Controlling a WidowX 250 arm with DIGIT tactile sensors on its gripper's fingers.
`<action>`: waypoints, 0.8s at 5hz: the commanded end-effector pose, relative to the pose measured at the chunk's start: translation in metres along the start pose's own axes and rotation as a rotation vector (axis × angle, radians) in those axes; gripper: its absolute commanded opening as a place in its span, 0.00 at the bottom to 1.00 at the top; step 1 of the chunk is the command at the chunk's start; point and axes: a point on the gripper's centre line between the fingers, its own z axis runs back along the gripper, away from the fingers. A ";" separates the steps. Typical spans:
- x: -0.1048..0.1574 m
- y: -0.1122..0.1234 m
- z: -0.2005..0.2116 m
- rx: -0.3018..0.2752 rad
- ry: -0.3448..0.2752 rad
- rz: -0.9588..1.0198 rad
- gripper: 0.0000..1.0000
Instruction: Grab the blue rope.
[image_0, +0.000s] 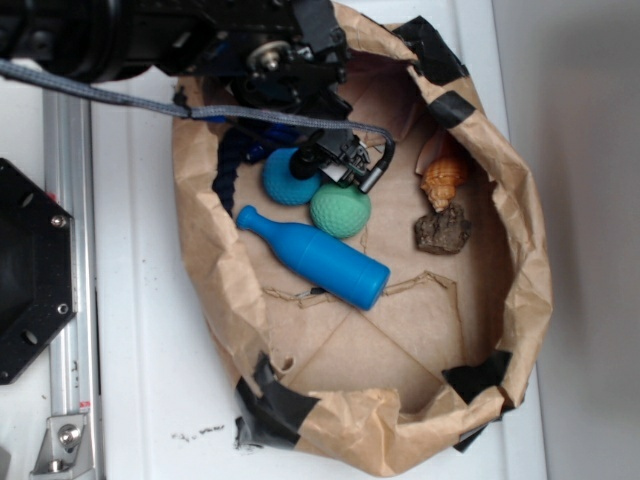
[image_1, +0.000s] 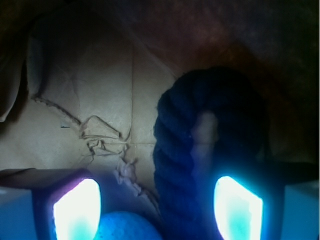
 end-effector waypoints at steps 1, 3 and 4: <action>-0.005 0.014 -0.024 0.047 0.061 0.014 1.00; -0.001 0.007 -0.026 0.053 0.075 -0.032 1.00; -0.001 0.004 -0.030 0.059 0.097 -0.032 1.00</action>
